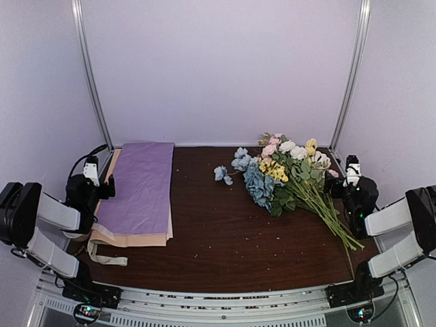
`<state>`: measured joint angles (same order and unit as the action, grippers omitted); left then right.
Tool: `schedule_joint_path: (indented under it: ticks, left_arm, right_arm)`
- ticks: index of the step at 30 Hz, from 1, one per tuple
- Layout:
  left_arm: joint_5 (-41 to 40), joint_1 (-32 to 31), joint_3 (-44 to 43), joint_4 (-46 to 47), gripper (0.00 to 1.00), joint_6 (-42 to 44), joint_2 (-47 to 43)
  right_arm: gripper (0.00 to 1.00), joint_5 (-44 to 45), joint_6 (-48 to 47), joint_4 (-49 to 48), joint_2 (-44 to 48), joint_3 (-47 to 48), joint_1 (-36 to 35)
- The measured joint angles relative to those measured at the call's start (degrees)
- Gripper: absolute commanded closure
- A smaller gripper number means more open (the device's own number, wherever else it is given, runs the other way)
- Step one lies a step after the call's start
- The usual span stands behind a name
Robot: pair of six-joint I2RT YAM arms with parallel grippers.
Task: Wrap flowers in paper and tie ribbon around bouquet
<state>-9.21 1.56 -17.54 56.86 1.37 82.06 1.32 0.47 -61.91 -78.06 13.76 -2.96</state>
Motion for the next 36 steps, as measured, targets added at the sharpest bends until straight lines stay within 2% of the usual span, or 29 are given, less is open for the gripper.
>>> schedule_joint_path:
  ticks: [9,12,14,17,19,23,26,28,31,36]
  left_arm:
    - [-0.1,0.0,0.0,-0.1,0.02,-0.1,0.0]
    - [-2.1,0.0,-0.8,-4.6,0.15,-0.9,-2.3]
    - [-4.4,0.0,-4.2,-12.2,0.22,-1.7,-6.1]
    - [-7.2,-1.6,-13.6,-25.4,0.23,-2.3,-11.9]
    - [-9.0,-5.3,-20.8,-33.9,0.23,-2.1,-15.5]
    - [-9.4,-17.8,-37.0,-52.9,0.23,-2.1,-17.5]
    - [-7.4,-24.2,-44.9,-64.9,0.18,-4.4,-14.3]
    - [-6.9,-27.3,-47.2,-71.6,0.13,-6.1,-10.7]
    - [-5.8,-31.9,-48.3,-81.4,0.08,-7.9,-3.3]
    - [-2.2,-38.6,-49.6,-94.7,0.08,-8.8,8.1]
  right_arm:
    - [0.0,0.0,0.1,0.0,0.0,0.0,0.0]
    - [0.0,0.0,0.1,0.0,0.0,0.0,0.0]
    - [0.0,0.2,0.3,0.8,0.2,0.2,0.0]
    - [0.0,1.9,1.0,8.8,3.3,2.8,0.0]
    - [0.03,3.3,2.1,16.0,6.4,7.0,0.0]
    - [0.05,3.7,6.8,29.8,10.8,18.8,0.1]
    - [0.07,1.3,10.9,37.9,12.1,25.1,-0.4]
    - [0.09,0.8,13.0,44.0,12.2,27.9,-1.9]
    - [0.1,2.1,14.8,54.3,12.2,30.9,-7.9]
    - [0.1,4.4,14.6,69.4,12.2,34.5,-22.5]
